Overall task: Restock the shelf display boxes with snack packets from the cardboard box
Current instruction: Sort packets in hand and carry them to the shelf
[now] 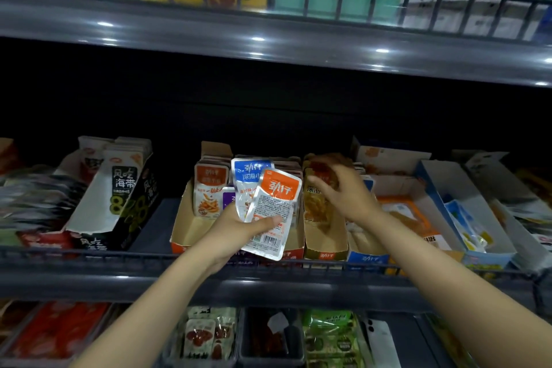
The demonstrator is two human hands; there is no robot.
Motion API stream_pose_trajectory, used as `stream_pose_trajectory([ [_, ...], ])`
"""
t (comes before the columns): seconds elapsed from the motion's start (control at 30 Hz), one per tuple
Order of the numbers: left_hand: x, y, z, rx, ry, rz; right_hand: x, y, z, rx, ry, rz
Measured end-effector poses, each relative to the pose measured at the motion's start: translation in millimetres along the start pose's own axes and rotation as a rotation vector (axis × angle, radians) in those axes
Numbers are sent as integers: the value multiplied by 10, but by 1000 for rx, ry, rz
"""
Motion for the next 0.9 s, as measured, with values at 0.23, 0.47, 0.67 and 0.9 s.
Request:
stream_pose_trajectory([
  [0.23, 86, 248, -157, -21, -17, 107, -704, 355, 281, -276, -624, 198],
  [0.47, 119, 563, -628, 289, 13, 126, -1054, 433, 381, -153, -706, 248],
  [0.67, 130, 801, -634, 88, -72, 224, -1512, 502, 753, -229, -635, 160],
  [0.9, -79, 962, -1048, 163, 182, 70, -1752, 461, 947, -337, -564, 145],
])
Point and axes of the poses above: each hand's wrist, its own y-axis away from the middle knuckle, its own z-axis out of the palm, x = y × z, the point moved 2 cm from there along -y, towards the middle knuckle, and after that the axes turned 3 degrees about -y, right-handed, at the moved point
